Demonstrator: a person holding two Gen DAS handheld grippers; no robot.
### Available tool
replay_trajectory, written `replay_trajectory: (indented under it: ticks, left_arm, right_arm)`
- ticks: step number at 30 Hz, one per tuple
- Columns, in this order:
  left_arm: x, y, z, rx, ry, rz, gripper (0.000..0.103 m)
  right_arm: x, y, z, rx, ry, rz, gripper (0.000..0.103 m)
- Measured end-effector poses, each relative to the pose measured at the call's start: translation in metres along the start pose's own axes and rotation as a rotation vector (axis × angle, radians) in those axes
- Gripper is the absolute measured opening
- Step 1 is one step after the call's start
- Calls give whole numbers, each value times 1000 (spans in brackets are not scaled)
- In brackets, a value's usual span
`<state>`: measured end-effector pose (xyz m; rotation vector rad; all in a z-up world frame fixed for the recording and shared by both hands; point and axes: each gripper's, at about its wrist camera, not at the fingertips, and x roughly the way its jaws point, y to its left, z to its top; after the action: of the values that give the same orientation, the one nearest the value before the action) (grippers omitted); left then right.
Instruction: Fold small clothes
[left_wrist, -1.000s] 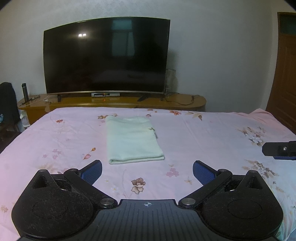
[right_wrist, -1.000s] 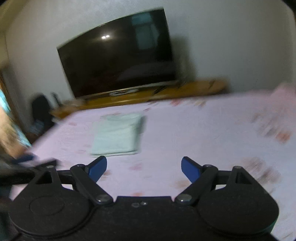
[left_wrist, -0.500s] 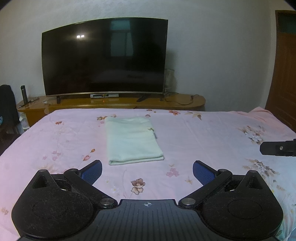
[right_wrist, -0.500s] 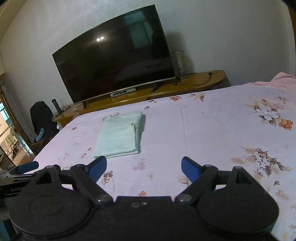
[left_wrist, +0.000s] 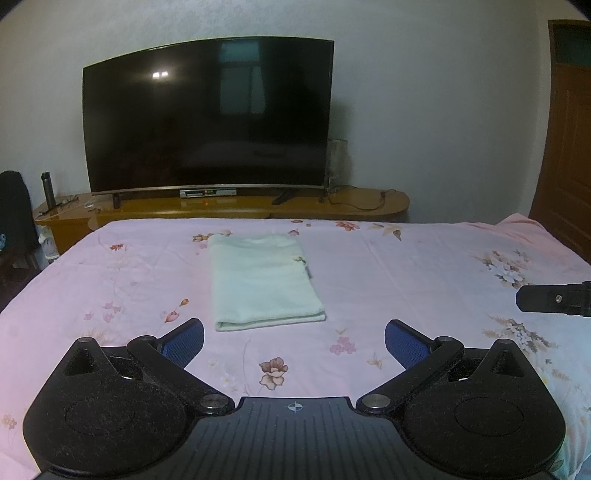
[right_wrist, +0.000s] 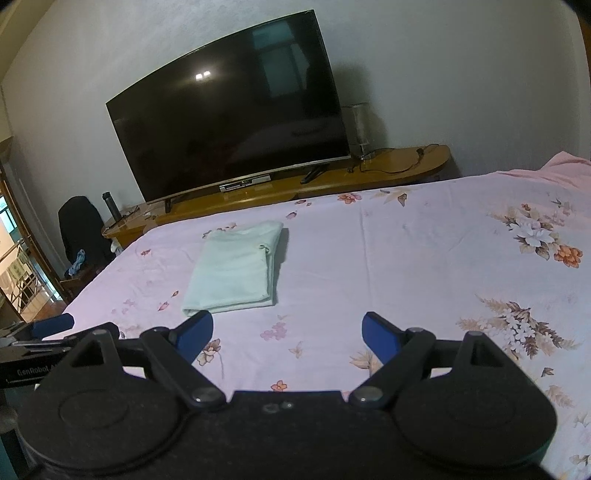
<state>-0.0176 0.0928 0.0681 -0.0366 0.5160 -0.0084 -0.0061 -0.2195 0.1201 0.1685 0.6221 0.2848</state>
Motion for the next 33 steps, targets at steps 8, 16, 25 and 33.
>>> replay_trajectory:
  ticks: [8, 16, 25, 33]
  left_arm:
    - [1, 1, 0, 1, -2, -12, 103]
    - [3, 1, 3, 10, -6, -17, 103]
    - [3, 2, 5, 12, -12, -15, 103]
    - [1, 1, 6, 14, -13, -14, 103]
  right_arm:
    - [0, 2, -1, 0, 0, 0, 88]
    - [2, 2, -1, -5, 2, -5, 88]
    - [2, 2, -1, -18, 0, -7, 88]
    - [3, 4, -1, -26, 2, -5, 88]
